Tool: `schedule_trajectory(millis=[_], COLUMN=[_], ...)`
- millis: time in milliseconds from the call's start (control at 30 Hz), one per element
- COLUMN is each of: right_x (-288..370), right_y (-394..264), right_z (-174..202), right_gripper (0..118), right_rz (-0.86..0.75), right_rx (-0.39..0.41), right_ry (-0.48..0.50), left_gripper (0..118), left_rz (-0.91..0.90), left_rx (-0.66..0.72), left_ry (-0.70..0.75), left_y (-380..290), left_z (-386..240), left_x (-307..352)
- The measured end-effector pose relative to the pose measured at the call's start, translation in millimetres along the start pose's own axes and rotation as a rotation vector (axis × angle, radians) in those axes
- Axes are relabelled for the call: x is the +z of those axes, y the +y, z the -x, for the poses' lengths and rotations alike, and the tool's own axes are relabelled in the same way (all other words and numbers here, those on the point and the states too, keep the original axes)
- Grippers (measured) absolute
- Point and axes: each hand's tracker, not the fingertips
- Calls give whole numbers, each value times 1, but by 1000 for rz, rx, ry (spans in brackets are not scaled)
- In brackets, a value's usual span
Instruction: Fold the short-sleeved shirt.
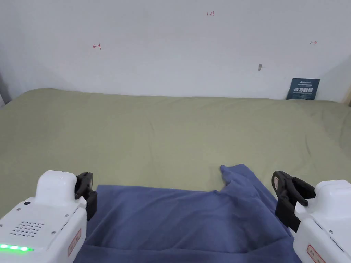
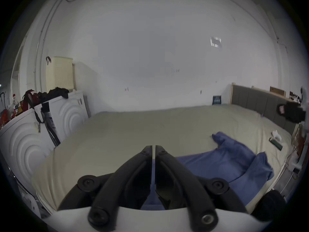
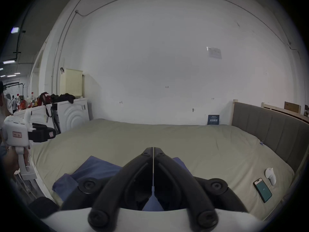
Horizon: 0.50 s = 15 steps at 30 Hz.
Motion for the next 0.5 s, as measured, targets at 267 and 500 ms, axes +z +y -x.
schedule_trajectory(millis=[267,500], right_x=[-39,-73], right_y=[-34,-60], right_z=[-24,-66], right_gripper=[4,4], right_rz=[135,288], right_rx=[-15,-21], right_ry=[-36,-109], left_gripper=[98,108], left_rz=[382,506], left_rx=[-24,-49], left_ry=[-7,33], left_y=[-44,-69], left_z=[33,40], left_x=[-165,-287])
